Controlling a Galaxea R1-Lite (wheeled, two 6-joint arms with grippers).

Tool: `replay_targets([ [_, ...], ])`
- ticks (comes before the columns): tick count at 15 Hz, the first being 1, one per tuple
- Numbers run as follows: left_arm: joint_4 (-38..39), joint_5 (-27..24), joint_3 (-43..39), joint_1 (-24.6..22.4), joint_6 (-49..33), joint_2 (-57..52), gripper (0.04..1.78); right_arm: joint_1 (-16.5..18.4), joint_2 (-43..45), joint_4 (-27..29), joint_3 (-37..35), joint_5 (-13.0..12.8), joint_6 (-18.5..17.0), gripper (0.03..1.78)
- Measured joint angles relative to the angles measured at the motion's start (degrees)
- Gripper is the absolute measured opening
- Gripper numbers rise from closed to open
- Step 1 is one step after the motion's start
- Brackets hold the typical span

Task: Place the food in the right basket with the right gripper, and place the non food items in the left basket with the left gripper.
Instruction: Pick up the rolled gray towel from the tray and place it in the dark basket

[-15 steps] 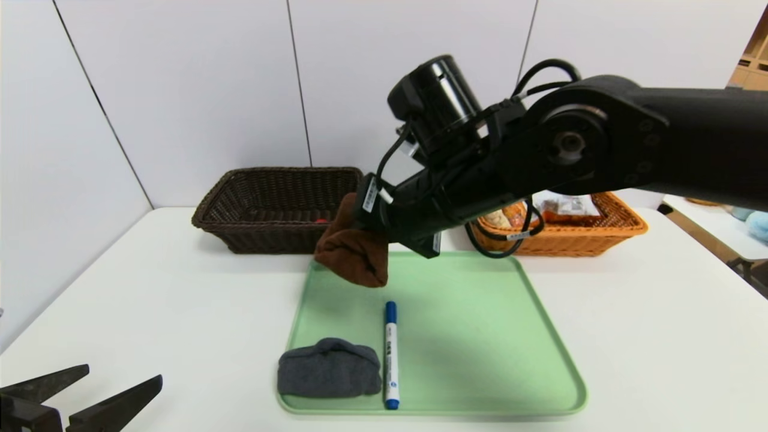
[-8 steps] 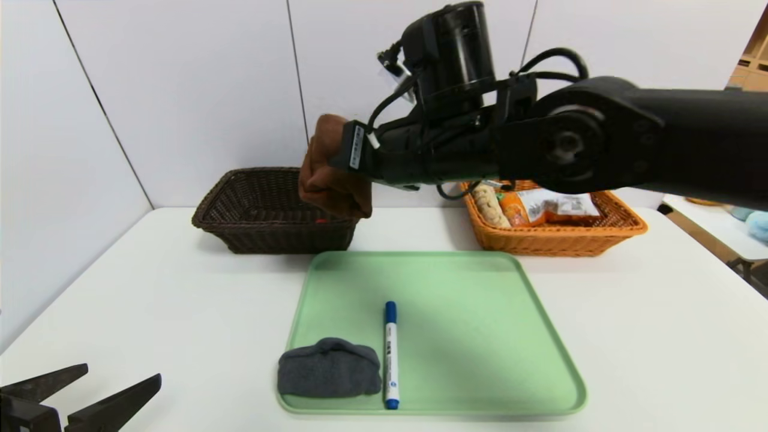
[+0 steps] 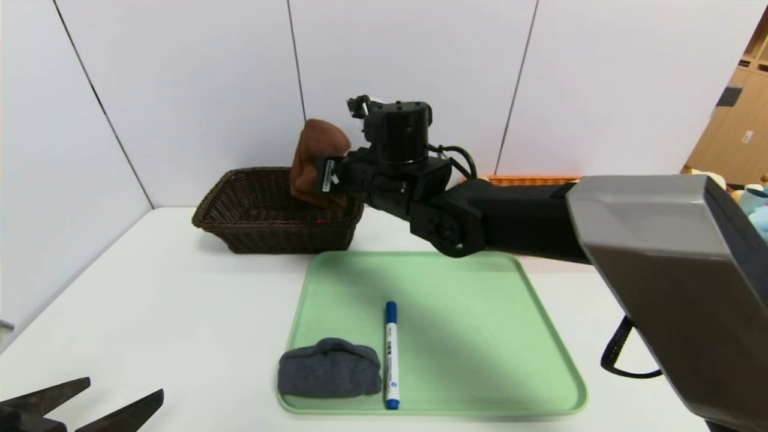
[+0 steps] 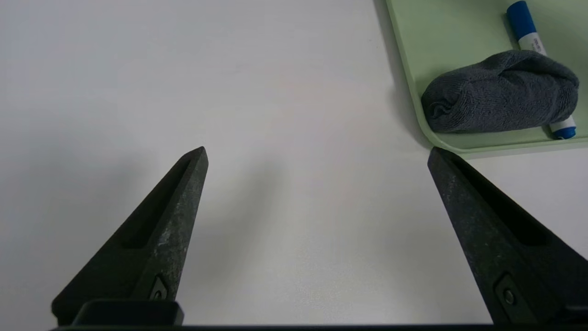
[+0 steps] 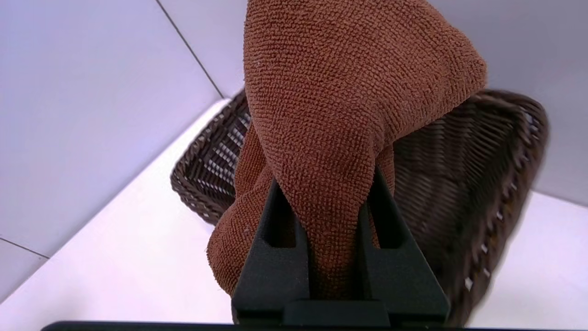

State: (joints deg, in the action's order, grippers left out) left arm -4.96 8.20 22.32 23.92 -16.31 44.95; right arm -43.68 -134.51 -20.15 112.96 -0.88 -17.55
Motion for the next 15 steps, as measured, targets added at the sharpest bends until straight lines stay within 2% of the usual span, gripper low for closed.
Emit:
replay_targets([
  [3,-0.05,0.00,-0.44,0.00,-0.02,0.06,1.69,0.13,-3.15,-8.09,0.02,2.63,1.60,0.28],
  [8,0.00,-0.02,-0.99,-0.41,0.00,-0.13,1.69,1.73,-5.88,-9.36,0.07,5.36,2.40,0.28],
  [12,-0.02,-0.09,-1.22,-0.55,0.35,-0.27,1.69,2.39,-6.53,-10.69,0.13,5.34,2.32,0.28],
  [13,-0.02,-0.02,-1.29,-0.55,0.74,-0.29,1.69,2.54,-6.67,-11.33,0.13,5.32,2.32,0.36],
  [15,0.00,-0.02,-1.60,-0.55,0.80,-0.40,1.69,2.91,-6.86,-11.46,0.09,5.39,2.10,0.67],
])
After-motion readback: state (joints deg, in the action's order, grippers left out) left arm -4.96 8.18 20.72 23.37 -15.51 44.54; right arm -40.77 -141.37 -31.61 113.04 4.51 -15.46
